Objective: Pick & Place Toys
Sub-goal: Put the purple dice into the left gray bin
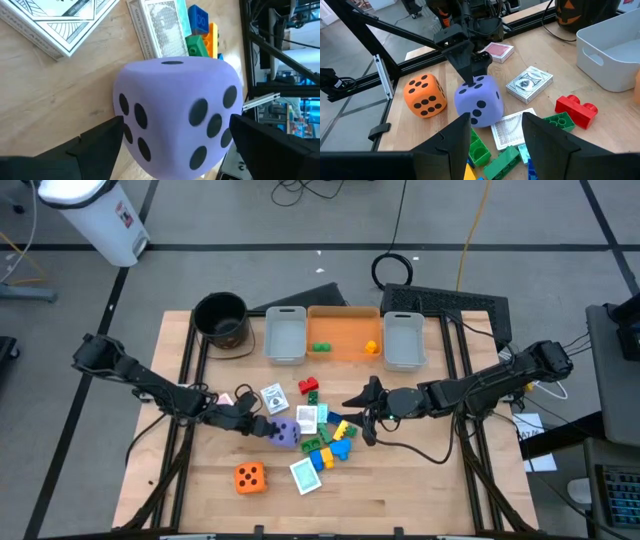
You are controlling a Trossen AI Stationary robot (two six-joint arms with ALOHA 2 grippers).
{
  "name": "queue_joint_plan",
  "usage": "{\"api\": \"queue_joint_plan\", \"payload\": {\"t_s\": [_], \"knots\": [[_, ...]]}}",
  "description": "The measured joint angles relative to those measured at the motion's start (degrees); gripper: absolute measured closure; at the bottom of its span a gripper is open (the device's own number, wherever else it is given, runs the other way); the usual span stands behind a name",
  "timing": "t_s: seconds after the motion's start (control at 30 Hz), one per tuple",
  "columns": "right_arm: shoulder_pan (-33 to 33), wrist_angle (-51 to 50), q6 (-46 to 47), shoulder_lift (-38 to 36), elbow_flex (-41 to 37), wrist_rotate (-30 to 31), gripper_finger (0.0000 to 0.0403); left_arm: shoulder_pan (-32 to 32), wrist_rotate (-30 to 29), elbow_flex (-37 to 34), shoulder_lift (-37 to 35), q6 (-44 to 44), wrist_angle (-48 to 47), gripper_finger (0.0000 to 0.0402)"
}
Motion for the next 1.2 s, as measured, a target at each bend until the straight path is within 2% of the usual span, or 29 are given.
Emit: {"api": "queue_joint_plan", "payload": {"t_s": [0.3,0.57,0.77,1.03,1.2], "knots": [[0.0,0.0,0.0,0.0,0.0,0.0,0.0236,1.5,0.1,0.0,0.0,-0.2,0.0,0.0004],[0.0,0.0,0.0,0.0,0.0,0.0,0.0236,1.5,0.9,0.0,0.0,0.2,0.0,0.0003],[0.0,0.0,-0.5,0.0,0.0,0.1,0.0236,1.5,3.1,0.0,3.0,-0.2,2.0,0.0005],[0.0,0.0,-0.4,0.0,0.0,0.1,0.0236,1.5,2.8,0.0,8.6,0.0,8.3,0.0006],[0.0,0.0,-0.3,0.0,0.0,0.1,0.0236,1.5,2.6,0.0,9.6,-0.1,9.4,0.0007]]}}
